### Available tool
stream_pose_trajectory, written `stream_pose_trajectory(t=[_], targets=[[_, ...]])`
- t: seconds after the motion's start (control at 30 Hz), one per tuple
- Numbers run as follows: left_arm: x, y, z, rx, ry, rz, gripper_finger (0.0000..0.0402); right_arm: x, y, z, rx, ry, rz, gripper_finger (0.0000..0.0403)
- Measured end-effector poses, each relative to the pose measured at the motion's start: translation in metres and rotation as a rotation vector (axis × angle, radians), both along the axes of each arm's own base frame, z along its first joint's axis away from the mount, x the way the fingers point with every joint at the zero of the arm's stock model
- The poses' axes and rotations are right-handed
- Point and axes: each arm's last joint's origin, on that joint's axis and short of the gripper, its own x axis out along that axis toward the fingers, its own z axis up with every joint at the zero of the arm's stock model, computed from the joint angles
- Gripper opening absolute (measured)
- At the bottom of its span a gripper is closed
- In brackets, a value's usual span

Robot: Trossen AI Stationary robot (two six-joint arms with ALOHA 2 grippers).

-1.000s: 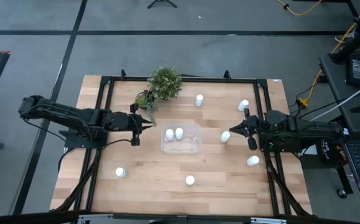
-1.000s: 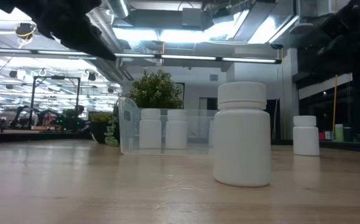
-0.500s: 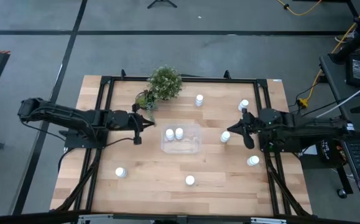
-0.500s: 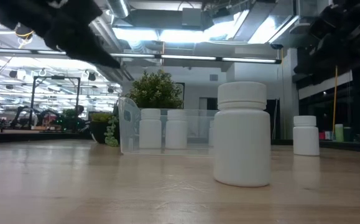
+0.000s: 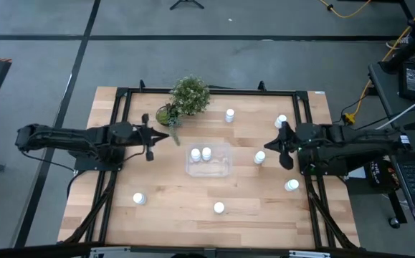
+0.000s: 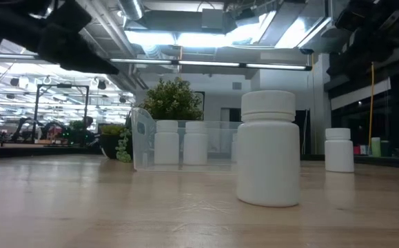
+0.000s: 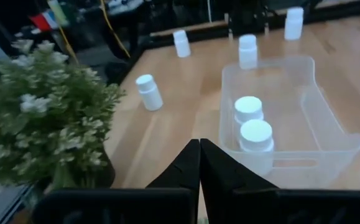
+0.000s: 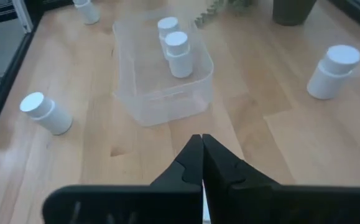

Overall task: Pick and place pill bottles into a basket
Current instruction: Put the pill bottle into the bin

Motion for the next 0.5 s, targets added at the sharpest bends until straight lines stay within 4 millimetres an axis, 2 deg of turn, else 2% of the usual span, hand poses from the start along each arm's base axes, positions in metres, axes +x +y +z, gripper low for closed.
stream_pose_trajectory(t=[0.1,0.2,0.5], targets=[[-0.01,0.0,-0.008,-0.017,-0.043,0.009,0.0002,0.0,0.003,-0.001,-0.015,-0.001,-0.025,0.0],[-0.017,0.0,-0.014,-0.019,-0.072,0.007,0.0002,-0.001,0.006,-0.01,-0.026,0.024,-0.04,0.0],[-0.021,0.0,-0.021,-0.038,-0.103,0.027,0.0005,-0.002,0.018,-0.019,0.088,0.057,-0.039,0.0]])
